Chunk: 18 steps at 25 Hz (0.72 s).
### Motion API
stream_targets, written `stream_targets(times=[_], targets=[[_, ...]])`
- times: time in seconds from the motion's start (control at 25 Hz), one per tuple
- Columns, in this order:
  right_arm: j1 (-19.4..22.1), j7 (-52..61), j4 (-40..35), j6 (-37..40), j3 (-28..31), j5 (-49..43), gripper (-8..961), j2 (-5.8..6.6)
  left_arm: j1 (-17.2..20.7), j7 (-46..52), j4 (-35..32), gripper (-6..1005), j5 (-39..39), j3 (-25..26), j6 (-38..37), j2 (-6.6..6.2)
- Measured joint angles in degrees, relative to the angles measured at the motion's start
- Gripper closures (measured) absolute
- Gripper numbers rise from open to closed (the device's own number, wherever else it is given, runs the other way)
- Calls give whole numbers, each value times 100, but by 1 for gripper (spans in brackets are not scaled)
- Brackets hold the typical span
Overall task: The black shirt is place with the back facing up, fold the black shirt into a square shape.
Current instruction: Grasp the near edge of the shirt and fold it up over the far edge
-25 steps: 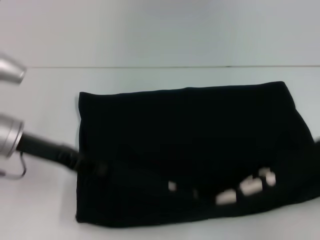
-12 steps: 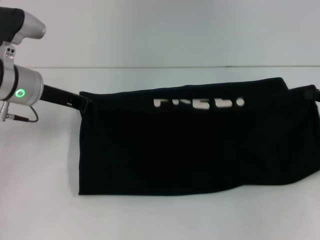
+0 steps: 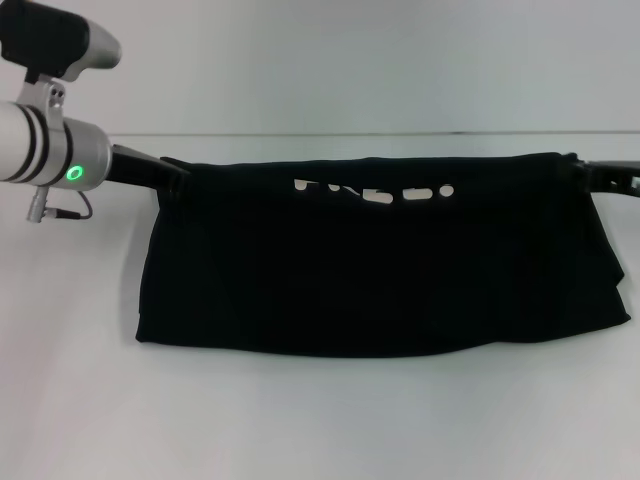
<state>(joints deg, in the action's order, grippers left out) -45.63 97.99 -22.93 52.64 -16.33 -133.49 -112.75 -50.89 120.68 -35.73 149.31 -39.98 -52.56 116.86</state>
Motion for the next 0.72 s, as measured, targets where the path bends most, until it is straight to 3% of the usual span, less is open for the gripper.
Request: stream_targets(times=[0.2,0.52,0.72], targets=[[-232,-21,-43,-320,-57,0,895,-76,-100,38,-39,992,7,-62,202,15],[-445,192,-62,-392,-64,7,893,60,-179,52,-222,992,15,-63,331,-37],[-546,180,52,-752,-64,8,893,36,-184,16,30,991,19,-67,795,-30]])
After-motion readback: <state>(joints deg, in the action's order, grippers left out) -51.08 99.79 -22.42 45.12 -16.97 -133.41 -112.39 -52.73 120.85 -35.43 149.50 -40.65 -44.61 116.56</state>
